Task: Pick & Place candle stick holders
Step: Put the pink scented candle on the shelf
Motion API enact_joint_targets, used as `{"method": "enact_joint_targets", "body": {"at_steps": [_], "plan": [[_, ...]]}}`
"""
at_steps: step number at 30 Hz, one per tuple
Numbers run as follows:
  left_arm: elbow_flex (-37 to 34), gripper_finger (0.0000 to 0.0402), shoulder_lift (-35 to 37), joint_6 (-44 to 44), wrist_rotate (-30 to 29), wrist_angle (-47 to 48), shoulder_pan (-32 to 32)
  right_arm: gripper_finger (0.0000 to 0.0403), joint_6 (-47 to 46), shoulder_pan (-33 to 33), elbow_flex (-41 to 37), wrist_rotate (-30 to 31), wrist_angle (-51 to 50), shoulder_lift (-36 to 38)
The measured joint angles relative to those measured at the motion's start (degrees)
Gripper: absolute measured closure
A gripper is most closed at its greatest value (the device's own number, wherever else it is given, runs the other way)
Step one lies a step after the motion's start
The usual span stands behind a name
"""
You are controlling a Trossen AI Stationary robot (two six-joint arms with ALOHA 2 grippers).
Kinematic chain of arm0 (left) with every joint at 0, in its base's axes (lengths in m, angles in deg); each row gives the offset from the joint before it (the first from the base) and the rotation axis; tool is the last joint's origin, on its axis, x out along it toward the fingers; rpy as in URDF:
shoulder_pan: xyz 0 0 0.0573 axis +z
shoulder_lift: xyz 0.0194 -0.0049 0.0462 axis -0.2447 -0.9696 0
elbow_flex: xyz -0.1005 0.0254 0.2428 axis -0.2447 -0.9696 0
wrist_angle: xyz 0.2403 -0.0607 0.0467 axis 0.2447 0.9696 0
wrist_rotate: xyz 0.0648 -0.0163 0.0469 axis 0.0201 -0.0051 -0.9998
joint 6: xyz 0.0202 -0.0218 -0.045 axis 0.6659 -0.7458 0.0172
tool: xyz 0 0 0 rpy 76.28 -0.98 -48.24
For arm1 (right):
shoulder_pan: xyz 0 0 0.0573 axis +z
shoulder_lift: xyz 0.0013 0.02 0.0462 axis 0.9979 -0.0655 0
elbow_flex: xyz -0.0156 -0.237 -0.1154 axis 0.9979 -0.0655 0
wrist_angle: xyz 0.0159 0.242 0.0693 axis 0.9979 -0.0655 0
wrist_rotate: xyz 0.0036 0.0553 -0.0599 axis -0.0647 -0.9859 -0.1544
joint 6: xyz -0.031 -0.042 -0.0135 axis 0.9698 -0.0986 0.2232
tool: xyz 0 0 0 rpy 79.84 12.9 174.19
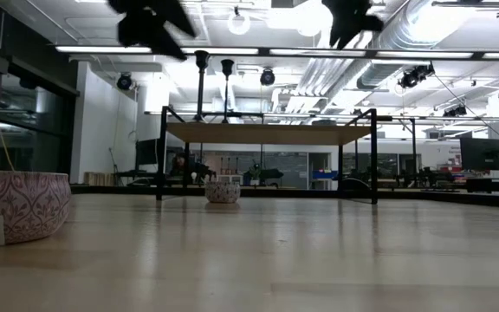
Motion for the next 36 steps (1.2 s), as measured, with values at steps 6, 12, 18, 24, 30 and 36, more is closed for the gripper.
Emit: {"method": "enact_joint_targets", "body": {"at_steps": [6,12,18,24,30,36], "plan": [[-0.05,0.0144,0.09,-4.97,9.06,11.28,-0.03,0.0289,-8.44,9.17,-0.99,10.82,-2.10,5.38],[-0.03,0.0144,0.09,-6.45,18.01,17.43,-0.01,0.0289,-18.50,19.37,-12.57,16.64,-1.64,12.00],[0.06,0.0144,-1.24,-6.35,20.07,17.39,-0.01,0.0289,-30.03,31.68,-32.73,20.60,8.01,20.61],[0.04,0.0144,-4.54,-5.51,22.29,17.71,-0.07,0.0289,-36.66,43.82,-52.88,23.59,31.18,27.79],[0.04,0.0144,-7.48,-6.19,25.33,17.63,-0.10,0.0289,-36.34,52.12,-67.40,26.76,50.94,31.59],[0.02,0.0144,-7.60,-11.14,25.23,17.62,-0.53,0.0289,-36.88,57.54,-80.71,26.24,68.26,34.74]]}}
